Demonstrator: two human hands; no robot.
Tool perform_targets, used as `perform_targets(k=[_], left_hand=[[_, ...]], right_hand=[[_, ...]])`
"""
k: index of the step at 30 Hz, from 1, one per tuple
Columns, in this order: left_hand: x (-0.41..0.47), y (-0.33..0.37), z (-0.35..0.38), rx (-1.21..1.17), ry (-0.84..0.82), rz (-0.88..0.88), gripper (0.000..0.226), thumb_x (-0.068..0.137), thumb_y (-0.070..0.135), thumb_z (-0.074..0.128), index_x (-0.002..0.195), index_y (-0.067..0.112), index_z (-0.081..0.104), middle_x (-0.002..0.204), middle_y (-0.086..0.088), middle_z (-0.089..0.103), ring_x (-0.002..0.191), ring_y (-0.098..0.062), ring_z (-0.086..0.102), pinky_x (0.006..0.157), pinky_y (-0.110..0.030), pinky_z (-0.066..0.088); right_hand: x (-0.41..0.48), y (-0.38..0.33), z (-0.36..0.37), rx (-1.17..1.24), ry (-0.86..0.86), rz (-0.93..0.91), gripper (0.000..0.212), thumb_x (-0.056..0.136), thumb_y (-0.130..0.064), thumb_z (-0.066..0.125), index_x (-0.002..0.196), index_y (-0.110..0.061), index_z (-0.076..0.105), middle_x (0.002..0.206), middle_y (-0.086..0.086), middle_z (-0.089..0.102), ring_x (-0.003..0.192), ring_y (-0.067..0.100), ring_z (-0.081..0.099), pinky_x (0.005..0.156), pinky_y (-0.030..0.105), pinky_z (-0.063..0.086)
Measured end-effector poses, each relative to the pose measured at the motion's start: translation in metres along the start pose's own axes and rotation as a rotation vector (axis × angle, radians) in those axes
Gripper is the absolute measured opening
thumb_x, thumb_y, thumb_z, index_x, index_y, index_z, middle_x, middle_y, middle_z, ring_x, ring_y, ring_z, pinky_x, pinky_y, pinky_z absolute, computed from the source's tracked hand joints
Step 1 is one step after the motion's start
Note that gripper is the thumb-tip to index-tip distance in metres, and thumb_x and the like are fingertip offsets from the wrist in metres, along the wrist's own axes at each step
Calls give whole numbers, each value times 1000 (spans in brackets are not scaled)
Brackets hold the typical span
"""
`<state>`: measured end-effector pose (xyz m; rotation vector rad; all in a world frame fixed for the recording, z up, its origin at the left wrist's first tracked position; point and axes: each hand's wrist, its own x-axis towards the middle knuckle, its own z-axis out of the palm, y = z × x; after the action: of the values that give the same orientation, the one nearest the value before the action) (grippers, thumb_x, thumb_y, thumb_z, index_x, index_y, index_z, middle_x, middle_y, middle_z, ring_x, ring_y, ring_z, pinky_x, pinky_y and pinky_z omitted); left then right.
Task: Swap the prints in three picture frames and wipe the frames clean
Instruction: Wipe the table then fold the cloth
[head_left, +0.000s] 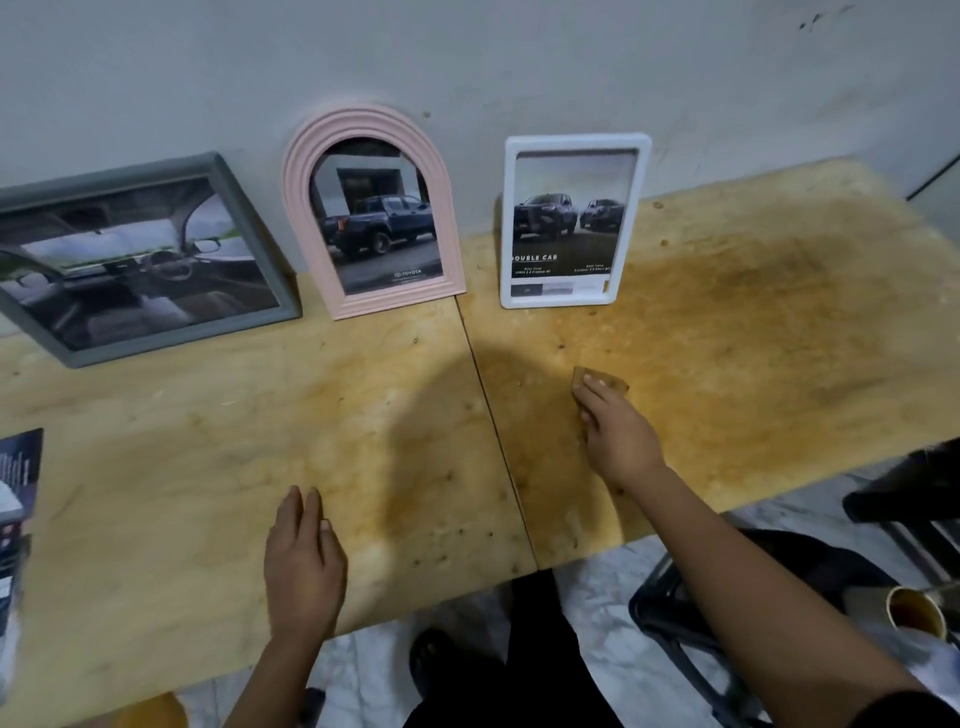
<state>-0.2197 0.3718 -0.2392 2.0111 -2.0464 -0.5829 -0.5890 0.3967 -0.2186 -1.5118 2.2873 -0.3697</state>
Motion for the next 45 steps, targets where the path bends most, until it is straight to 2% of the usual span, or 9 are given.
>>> perform_targets(k=[8, 14, 17, 21, 25, 32, 38, 42, 45], left_hand=[[-2, -26, 0, 101, -77, 155, 47, 101, 22, 31, 146, 9, 29, 156, -9, 19, 144, -24, 17, 115, -42, 18], [-3, -22, 2, 136, -15, 153, 48, 96, 21, 30, 140, 3, 40, 149, -17, 34, 138, -32, 32, 109, -49, 30], [-3, -23, 4, 63, 33, 159, 52, 91, 24, 32, 134, 0, 47, 145, -18, 41, 134, -34, 38, 104, -52, 36], [-5, -23, 5, 11, 68, 171, 52, 92, 26, 32, 135, 1, 48, 147, -15, 39, 137, -28, 34, 108, -48, 32], [-4, -24, 7, 31, 41, 141, 55, 93, 31, 27, 140, 8, 42, 151, -8, 32, 142, -20, 25, 115, -40, 21], [-4, -27, 10, 29, 51, 114, 53, 93, 31, 27, 139, 12, 45, 150, -6, 36, 140, -19, 31, 113, -37, 21], [-4, -25, 9, 37, 66, 101, 55, 93, 34, 23, 139, 14, 46, 149, -4, 37, 139, -17, 31, 113, -36, 22], [-4, -27, 10, 39, 57, 108, 54, 93, 34, 24, 139, 15, 45, 150, -4, 36, 140, -16, 29, 113, -35, 21], [-2, -27, 10, 43, 60, 104, 56, 92, 34, 23, 139, 15, 45, 149, -4, 37, 140, -16, 31, 112, -35, 23]], right_hand=[[-57, -24, 24, 79, 100, 86, 41, 95, -10, 43, 134, -17, 51, 147, -2, 40, 128, 21, 46, 92, 31, 44], [-102, -55, 48, 146, 194, 79, 39, 89, -4, 51, 125, -15, 60, 139, 0, 51, 111, 24, 59, 84, 27, 46], [-120, -73, 59, 226, 211, 86, 38, 91, -5, 51, 125, -18, 61, 136, -2, 54, 113, 21, 58, 89, 25, 44], [-130, -107, 61, 711, 134, 188, 32, 97, -8, 46, 125, -18, 59, 127, -9, 56, 121, 9, 49, 105, 25, 39], [-115, -124, 47, 1030, 235, 422, 32, 99, -15, 43, 128, -20, 55, 126, -12, 52, 118, 6, 46, 100, 25, 38], [-83, -136, 71, 639, 186, 247, 37, 100, -15, 38, 137, -11, 46, 141, 5, 46, 130, 18, 41, 102, 16, 30], [-89, -162, 93, 369, 84, -23, 37, 98, -9, 40, 134, -11, 50, 140, 4, 48, 129, 17, 42, 104, 17, 27], [-104, -173, 101, 430, -78, -125, 33, 95, -9, 47, 125, -14, 59, 129, -2, 57, 119, 10, 52, 98, 12, 35], [-111, -171, 91, 654, -221, -24, 27, 96, -8, 48, 115, -14, 65, 102, -7, 66, 87, -7, 58, 79, 11, 44]])
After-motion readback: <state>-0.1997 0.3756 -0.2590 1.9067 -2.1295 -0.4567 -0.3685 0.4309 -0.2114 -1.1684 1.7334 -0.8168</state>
